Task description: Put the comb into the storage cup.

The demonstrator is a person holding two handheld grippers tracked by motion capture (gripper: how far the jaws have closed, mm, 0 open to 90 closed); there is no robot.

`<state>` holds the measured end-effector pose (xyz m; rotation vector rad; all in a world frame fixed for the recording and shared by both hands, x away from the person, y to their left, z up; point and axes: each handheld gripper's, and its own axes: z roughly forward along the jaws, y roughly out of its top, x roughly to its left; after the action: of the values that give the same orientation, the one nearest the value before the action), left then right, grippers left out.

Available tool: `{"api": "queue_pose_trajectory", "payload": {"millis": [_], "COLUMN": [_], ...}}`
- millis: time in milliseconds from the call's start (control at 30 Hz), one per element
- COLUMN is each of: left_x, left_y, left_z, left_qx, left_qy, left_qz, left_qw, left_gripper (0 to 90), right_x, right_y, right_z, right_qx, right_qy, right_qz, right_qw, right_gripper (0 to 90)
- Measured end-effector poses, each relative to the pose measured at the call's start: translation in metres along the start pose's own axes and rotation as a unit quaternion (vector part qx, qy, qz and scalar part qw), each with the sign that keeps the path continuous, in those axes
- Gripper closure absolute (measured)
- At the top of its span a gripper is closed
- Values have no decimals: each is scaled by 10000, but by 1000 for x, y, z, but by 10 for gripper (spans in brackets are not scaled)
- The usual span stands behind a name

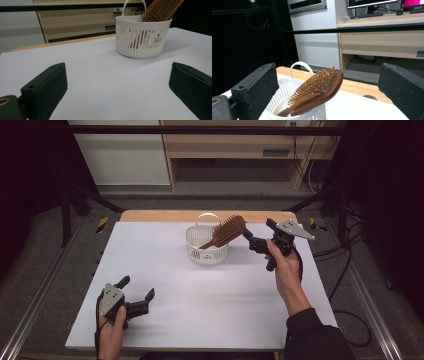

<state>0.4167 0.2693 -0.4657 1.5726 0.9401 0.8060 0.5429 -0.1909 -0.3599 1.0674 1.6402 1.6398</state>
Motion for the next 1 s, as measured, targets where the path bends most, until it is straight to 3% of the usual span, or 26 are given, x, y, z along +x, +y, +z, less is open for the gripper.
{"api": "queue_pose_trajectory", "payload": {"millis": [467, 1000], "left_x": [12, 12], "left_y": [0, -1], "left_z": [-13, -11], "left_qx": [-117, -34], "left_qy": [181, 197], "left_qz": [-151, -96], "left_qw": [9997, 9998], "left_gripper": [15, 14], "right_x": [-2, -32], "right_y": [-1, -19], "right_z": [-26, -61], "right_qx": [-199, -204], "right_qy": [120, -65], "right_qz": [-72, 20], "right_qw": [9997, 9998], "right_gripper": [25, 24]}}
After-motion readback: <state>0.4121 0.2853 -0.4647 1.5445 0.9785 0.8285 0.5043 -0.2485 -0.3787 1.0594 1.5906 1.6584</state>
